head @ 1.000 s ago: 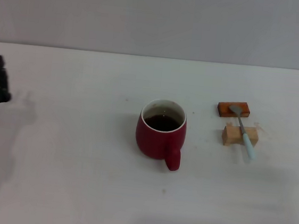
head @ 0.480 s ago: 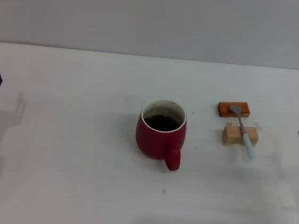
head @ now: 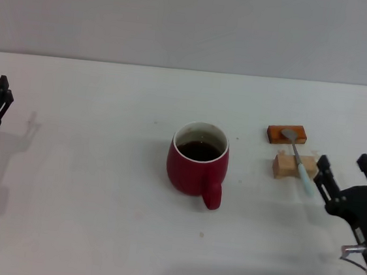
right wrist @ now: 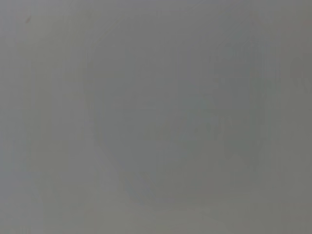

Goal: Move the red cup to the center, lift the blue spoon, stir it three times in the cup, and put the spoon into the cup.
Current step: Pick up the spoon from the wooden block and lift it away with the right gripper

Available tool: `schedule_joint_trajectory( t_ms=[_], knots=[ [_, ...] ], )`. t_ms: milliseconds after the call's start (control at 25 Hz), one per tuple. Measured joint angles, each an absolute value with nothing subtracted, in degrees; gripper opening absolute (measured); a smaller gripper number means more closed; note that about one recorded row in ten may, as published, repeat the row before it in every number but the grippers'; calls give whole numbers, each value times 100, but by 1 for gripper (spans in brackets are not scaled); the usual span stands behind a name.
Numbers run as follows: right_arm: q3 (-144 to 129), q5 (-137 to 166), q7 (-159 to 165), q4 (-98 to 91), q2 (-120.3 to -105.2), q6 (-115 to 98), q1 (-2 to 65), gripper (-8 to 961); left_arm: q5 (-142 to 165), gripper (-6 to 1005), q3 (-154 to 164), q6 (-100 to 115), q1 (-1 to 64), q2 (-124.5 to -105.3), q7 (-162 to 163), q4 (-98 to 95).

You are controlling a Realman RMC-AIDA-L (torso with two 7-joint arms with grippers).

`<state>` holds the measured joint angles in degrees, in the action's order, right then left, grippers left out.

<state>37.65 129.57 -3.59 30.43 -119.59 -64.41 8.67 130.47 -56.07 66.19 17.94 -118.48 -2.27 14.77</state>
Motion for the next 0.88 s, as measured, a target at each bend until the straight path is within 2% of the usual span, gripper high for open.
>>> schedule_joint_trajectory(
  t_ms=[880],
  knots=[
    [3484, 12613, -323, 3006, -11936, -5879, 996, 716, 13082, 841, -5572, 6608, 1819, -11856, -229, 1476]
  ],
)
